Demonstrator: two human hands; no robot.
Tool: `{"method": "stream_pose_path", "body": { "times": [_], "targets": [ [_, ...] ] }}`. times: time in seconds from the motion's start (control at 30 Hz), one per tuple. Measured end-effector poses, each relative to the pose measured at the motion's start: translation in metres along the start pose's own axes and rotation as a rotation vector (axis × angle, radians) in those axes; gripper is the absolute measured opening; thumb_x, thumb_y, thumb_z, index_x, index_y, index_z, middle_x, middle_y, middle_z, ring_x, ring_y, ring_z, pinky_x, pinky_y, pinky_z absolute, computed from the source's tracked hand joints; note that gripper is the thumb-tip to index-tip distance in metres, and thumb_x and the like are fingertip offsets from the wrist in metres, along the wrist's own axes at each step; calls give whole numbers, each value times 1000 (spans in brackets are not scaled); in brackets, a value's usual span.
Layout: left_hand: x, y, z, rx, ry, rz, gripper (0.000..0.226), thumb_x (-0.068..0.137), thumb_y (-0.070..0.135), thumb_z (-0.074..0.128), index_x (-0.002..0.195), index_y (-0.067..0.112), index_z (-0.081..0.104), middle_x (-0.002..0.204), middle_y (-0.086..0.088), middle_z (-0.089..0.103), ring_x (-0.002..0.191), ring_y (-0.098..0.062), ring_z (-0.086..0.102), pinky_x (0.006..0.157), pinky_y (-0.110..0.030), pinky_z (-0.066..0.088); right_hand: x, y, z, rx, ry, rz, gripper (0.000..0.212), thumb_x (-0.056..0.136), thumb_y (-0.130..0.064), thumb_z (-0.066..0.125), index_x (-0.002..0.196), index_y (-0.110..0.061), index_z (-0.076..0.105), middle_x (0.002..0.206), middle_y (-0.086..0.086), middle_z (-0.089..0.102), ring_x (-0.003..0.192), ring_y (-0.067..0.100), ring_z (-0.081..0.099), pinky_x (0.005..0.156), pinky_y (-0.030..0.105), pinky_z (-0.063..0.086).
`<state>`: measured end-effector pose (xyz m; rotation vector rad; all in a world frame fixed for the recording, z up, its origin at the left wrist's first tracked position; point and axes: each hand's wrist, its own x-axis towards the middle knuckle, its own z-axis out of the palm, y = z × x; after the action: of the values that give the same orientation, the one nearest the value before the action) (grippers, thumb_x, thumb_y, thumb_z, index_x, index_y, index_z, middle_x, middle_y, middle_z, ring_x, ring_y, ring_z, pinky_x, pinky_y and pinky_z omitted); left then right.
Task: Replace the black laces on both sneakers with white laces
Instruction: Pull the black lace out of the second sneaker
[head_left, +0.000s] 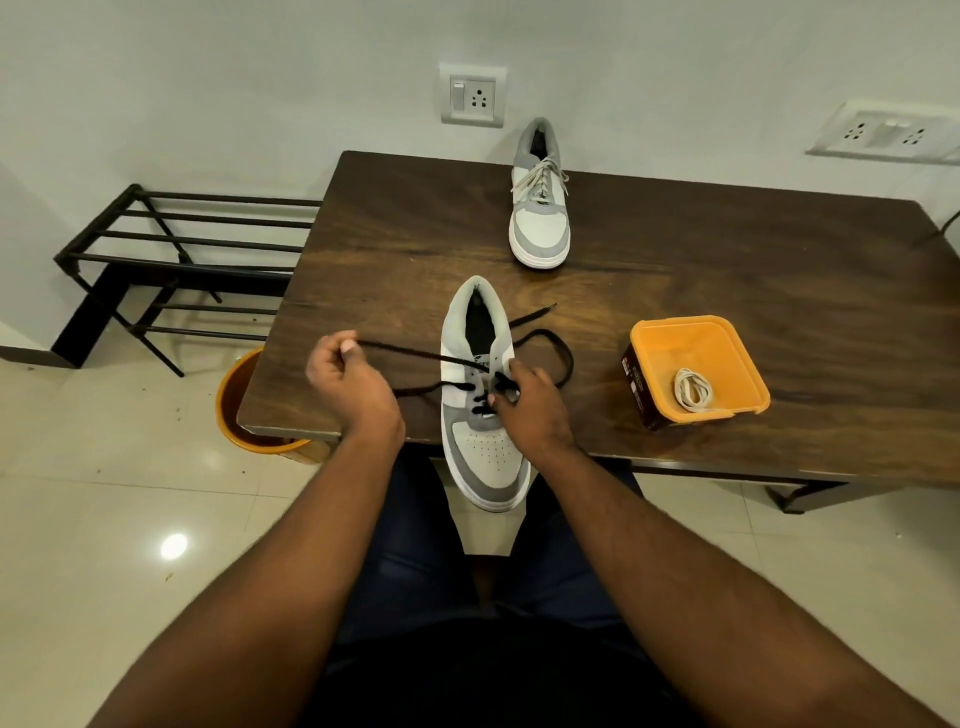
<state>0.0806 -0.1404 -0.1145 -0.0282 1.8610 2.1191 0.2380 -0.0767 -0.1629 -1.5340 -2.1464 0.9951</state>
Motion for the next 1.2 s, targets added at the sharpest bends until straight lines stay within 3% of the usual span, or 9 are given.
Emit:
{"method": "stream_pose_path", "body": {
  "times": [0.07, 0.2, 0.33, 0.53, 0.63, 0.7, 0.83, 1.0, 1.2],
  "targets": [
    [0, 0, -4, 189, -25, 180, 17, 98, 10, 50, 110, 15, 61, 141, -16, 43, 122, -24, 50, 100, -30, 47, 0, -1, 1, -7, -3, 12, 51, 90, -26, 65, 137, -16, 48, 126, 9, 52, 113, 32, 55, 97, 45, 48],
    [-19, -8, 12, 950, -588, 698, 27, 94, 16, 55, 118, 25, 62, 163, -11, 8, 149, -37, -1, 118, -54, 5, 0, -2, 1, -18, 3, 17, 48, 91, -27, 62, 136, -18, 48, 126, 9, 52, 112, 32, 55, 96, 45, 48],
    [-35, -7, 35, 1523, -878, 764, 20, 96, 35, 52, 107, 29, 67, 163, -9, -10, 145, -40, -25, 109, -66, -16, -3, -2, -1, 25, 21, -22, 39, 92, -24, 61, 130, -18, 54, 123, 9, 55, 110, 30, 56, 94, 45, 49],
    [-24, -5, 36, 894, -795, 447, 19, 95, 12, 55, 84, 22, 67, 160, -2, 22, 148, -27, 17, 119, -56, 8, -4, -3, -3, 49, 9, -24, 43, 92, -23, 63, 133, -15, 52, 121, 9, 54, 108, 29, 57, 94, 46, 49],
    [-19, 10, 24, 337, -439, 208, 19, 97, 5, 50, 87, 18, 60, 149, -4, 36, 121, -11, 45, 93, -7, 38, -4, -2, -3, 26, -14, 7, 51, 93, -27, 62, 140, -16, 46, 127, 10, 52, 114, 31, 54, 98, 46, 47],
    [-4, 13, 18, 195, -185, 89, 15, 100, 9, 47, 101, 16, 60, 142, -8, 44, 118, -13, 50, 88, -8, 43, -4, -3, -2, 0, -19, 12, 50, 92, -27, 61, 139, -18, 46, 127, 10, 53, 114, 32, 54, 97, 46, 48],
    [11, 10, 14, 538, -198, 162, 37, 95, 7, 55, 130, 18, 51, 157, -14, 21, 143, -33, 28, 117, -41, 29, -4, -5, -2, -10, -26, 19, 50, 92, -28, 61, 139, -18, 46, 126, 10, 54, 114, 32, 54, 96, 45, 48],
    [-20, 1, 26, 1269, -835, 676, 25, 95, 27, 57, 117, 36, 63, 164, -5, -7, 147, -37, -20, 113, -59, -10, -5, -5, -4, -11, -16, 11, 48, 93, -28, 60, 138, -19, 47, 124, 9, 55, 113, 30, 54, 96, 43, 48],
    [-23, -12, 32, 1212, -897, 607, 15, 96, 21, 54, 98, 24, 69, 162, -2, 16, 150, -31, 1, 115, -59, -5, -5, -7, -9, 1, -18, 6, 46, 93, -24, 60, 137, -17, 49, 123, 10, 57, 112, 26, 56, 93, 34, 46]
  ]
}}
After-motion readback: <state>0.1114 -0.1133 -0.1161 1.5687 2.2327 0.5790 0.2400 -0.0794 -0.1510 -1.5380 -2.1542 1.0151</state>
